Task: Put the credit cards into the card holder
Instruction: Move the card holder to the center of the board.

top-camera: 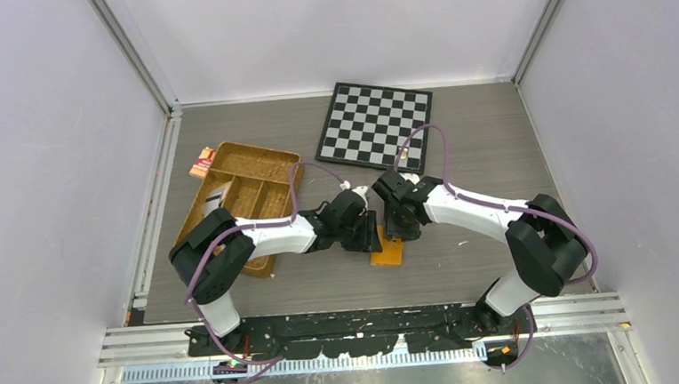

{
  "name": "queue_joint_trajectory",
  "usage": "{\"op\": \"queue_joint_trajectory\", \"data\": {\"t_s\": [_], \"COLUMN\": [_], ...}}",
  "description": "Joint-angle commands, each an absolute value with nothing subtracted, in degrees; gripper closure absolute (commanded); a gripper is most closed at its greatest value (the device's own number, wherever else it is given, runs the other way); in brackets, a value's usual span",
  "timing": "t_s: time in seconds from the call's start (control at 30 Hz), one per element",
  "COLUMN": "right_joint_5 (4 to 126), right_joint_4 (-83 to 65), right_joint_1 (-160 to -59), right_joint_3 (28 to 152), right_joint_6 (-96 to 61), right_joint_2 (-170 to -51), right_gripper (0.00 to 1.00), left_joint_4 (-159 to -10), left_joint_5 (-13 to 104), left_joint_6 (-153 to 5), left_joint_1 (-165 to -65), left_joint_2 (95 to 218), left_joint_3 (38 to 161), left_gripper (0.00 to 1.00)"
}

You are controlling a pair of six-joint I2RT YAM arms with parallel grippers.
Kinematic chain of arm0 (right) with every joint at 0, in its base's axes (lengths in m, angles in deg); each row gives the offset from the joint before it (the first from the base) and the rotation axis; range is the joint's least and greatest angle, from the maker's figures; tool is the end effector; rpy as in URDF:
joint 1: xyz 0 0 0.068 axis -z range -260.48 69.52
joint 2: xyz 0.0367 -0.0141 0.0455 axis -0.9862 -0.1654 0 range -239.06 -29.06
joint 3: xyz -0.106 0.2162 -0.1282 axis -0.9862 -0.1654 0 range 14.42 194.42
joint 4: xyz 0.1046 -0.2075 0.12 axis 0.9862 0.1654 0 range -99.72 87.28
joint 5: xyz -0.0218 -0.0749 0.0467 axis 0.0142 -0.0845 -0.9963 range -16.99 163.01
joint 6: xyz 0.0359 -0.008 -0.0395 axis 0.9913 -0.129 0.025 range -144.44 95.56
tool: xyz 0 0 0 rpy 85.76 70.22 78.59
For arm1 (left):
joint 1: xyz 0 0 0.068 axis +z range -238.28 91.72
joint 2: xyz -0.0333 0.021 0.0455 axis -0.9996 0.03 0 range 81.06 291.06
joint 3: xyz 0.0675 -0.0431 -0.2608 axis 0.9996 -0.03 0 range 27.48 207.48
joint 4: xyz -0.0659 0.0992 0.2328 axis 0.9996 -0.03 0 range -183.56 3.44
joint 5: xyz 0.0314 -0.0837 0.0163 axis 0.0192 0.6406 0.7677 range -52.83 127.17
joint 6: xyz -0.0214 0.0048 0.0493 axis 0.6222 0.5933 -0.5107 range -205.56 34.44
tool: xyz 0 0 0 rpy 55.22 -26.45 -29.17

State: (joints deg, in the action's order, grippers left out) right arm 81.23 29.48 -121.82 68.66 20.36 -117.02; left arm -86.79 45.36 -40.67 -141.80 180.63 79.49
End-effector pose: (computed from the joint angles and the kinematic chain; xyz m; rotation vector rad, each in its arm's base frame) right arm 0.2134 0.1810 0.1867 0.1155 2.8212 0.1410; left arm 0.2023 -0.2819 0.1526 0.2697 2.6106 -0.8894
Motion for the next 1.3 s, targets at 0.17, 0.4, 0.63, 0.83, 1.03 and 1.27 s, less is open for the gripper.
{"op": "queue_joint_trajectory", "data": {"t_s": [0.17, 0.4, 0.63, 0.83, 1.03, 1.27], "right_joint_5": [81.84, 82.11, 81.09, 79.60, 78.30, 76.87], "right_joint_4": [27.17, 27.72, 26.14, 22.29, 20.89, 20.10], "right_joint_1": [-122.60, -122.59, -122.67, -122.66, -122.67, -122.62], "right_joint_3": [70.14, 69.99, 67.77, 64.19, 63.40, 62.89], "right_joint_6": [22.22, 22.32, 22.73, 23.51, 23.45, 23.51], "right_joint_2": [-118.36, -117.56, -115.62, -111.48, -109.96, -111.31], "right_gripper": [0.73, 0.96, 1.00, 0.99, 0.99, 0.99], "left_joint_4": [-84.06, -83.94, -83.77, -83.50, -83.49, -83.58], "left_joint_5": [45.16, 45.34, 45.00, 45.06, 45.08, 44.99], "left_joint_6": [-40.46, -40.38, -40.17, -40.03, -40.03, -40.00], "left_joint_1": [-141.54, -141.54, -141.54, -141.54, -141.54, -141.54], "left_joint_2": [179.98, 180.38, 180.22, 180.29, 180.73, 180.75], "left_joint_3": [78.90, 78.90, 78.52, 78.22, 78.28, 78.28], "left_gripper": [0.61, 0.61, 0.61, 0.61, 0.61, 0.61]}}
